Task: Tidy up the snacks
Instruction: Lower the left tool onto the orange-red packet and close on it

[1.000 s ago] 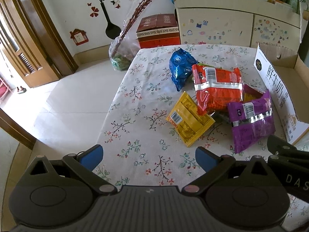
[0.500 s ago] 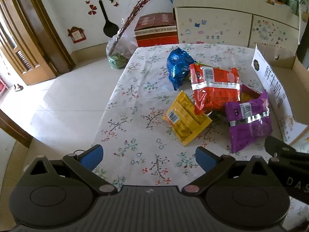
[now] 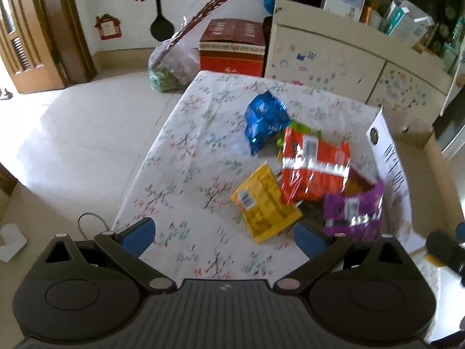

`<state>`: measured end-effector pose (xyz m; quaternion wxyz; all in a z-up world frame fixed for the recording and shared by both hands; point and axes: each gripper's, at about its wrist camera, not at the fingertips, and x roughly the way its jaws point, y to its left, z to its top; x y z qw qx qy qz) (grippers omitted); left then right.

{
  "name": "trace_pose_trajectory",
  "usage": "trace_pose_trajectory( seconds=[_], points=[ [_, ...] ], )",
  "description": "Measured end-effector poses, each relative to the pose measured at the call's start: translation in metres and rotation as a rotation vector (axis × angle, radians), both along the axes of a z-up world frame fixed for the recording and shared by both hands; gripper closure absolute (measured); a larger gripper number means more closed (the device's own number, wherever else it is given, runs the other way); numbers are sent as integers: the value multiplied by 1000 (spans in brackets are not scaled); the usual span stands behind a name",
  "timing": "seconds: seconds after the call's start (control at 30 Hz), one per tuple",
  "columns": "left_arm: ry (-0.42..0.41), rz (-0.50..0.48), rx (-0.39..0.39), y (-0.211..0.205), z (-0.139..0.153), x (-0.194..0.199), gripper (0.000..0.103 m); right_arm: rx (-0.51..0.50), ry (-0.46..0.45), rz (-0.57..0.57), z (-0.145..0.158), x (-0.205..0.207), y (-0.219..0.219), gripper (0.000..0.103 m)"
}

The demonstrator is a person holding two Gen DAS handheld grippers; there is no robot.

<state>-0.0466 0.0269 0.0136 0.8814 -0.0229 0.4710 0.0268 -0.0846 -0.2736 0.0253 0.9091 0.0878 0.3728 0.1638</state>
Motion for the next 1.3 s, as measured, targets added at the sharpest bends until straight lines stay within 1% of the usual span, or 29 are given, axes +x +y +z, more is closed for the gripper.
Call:
trace_pose_trajectory(
  seconds=[0.1, 0.17, 0.27, 0.37, 0.43, 0.5, 0.63, 0.73, 0.77, 0.87, 1.17, 1.23, 1.3],
  points=[
    [-10, -23, 17, -2, 6, 14, 0, -16, -3, 63, -1, 3, -2, 1],
    [-15, -38, 20, -3, 8, 22, 0, -4, -1, 111, -5, 3, -3, 1],
    [-14, -70, -10, -6, 8, 37, 0, 30, 15, 156, -15, 8, -7, 1],
    [-27, -85, -8, -12, 6, 50, 0, 20, 21, 171, -24, 13, -6, 1],
    [-19, -92, -32, -16, 3, 59, 0, 36, 17, 189, -29, 17, -3, 1],
    [-15, -104, -49, -20, 0, 65, 0, 25, 20, 201, -35, 21, 1, 1],
    [-9, -131, -75, -32, -9, 77, 0, -11, 48, 212, -52, 32, 9, 1],
    [30, -150, -123, -40, -21, 89, 0, -25, 73, 200, -63, 40, 13, 1],
    [39, -156, -128, -44, -26, 92, 0, -19, 83, 191, -66, 42, 13, 1],
    [60, -165, -95, -57, -39, 100, 0, 6, 93, 181, -72, 48, 14, 1],
    [80, -225, -88, -80, -56, 112, 0, -56, 82, 143, -87, 59, 25, 1],
    [88, -239, -90, -85, -60, 114, 0, -71, 93, 136, -91, 62, 28, 1],
    [88, -244, -89, -87, -63, 116, 0, -63, 110, 130, -96, 65, 27, 1]
  ],
)
